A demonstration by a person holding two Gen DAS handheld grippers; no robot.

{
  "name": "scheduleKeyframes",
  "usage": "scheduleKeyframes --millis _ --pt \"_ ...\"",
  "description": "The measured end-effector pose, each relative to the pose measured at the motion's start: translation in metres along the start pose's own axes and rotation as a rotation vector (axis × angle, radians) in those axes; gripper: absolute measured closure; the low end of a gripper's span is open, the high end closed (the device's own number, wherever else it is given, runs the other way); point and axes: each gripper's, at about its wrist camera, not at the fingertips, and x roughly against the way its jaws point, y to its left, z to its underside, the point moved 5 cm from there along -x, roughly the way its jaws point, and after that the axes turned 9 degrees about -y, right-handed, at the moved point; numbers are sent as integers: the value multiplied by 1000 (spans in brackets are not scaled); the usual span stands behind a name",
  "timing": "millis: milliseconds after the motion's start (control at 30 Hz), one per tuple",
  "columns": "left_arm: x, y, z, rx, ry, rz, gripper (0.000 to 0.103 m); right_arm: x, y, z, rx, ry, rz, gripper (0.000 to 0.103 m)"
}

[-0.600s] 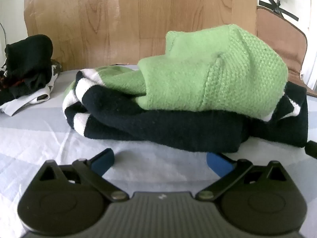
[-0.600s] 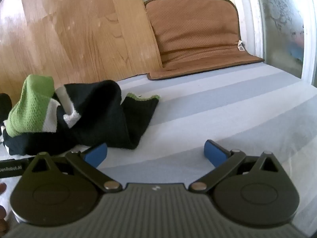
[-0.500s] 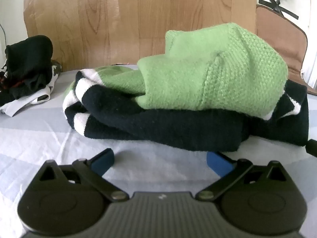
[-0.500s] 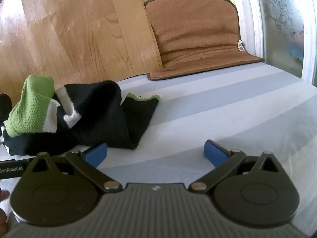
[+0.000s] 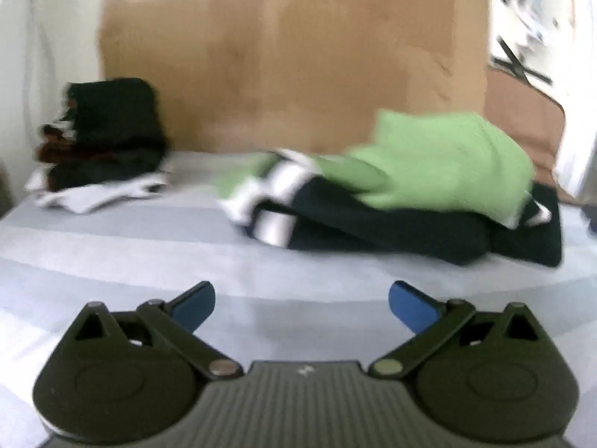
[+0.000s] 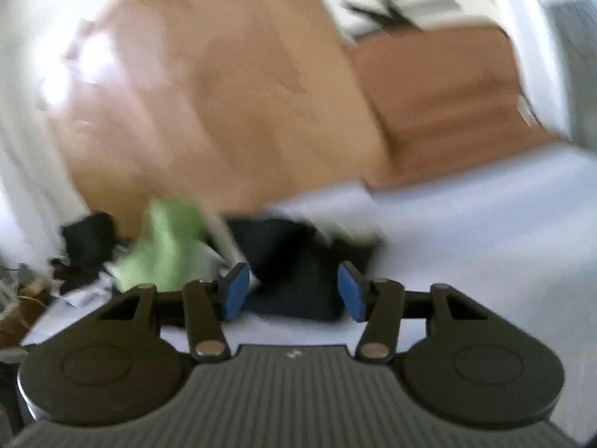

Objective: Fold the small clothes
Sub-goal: 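Grasp the green-and-black sweater with both grippers while lifting it off the pile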

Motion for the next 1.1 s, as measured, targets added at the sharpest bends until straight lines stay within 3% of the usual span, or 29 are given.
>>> scheduleKeyframes --millis 100,133,200,233,267,300,333,400,500,567,667,733,800,867,900,933,1033,1100 --pt "5 35 -11 57 -6 -41 0 -22 42 -22 111 -12 -92 42" --pt "6 44 -14 75 -10 -50 0 -34 52 -25 113 2 -113 33" --pt "9 52 -25 99 -26 -70 0 -62 72 -19 109 66 -165 30" --pt "9 58 -31 106 -36 -75 0 -73 78 -12 126 105 -174 55" --pt "8 60 -39 109 -40 -82 0 -85 85 -4 159 151 -171 86" --pt "9 65 -44 113 -45 -86 0 -94 89 1 192 198 -166 96" --pt "7 68 -48 111 -47 -87 0 -92 88 -1 194 193 -156 96" --pt "5 79 -60 100 -60 -88 0 -64 74 -21 189 106 -152 96" --pt "2 83 -80 67 -86 -80 1 -8 33 -45 176 -3 -58 100" --pt "-4 76 -93 60 -101 -56 1 26 2 -56 195 -66 63 100" --pt "-21 50 -109 18 -109 -2 1 68 -43 -56 162 -92 223 100" --pt "-38 29 -118 -42 -105 36 1 74 -64 -50 79 -69 250 95" --pt "-59 12 -119 -90 -82 23 0 67 -68 -41 -8 -38 217 91" --pt "-84 7 -114 -91 -20 11 0 53 -53 -36 -26 -9 132 68" --pt "-95 10 -109 -73 16 4 0 43 -39 -31 -13 6 85 41" --pt "-105 15 -103 -49 54 -6 0 32 -26 -28 4 17 49 27" --pt "-124 26 -76 48 172 -14 2 -16 11 -17 55 69 -52 26" --pt "-126 26 -61 75 227 13 38 -46 22 -2 51 154 -66 31"
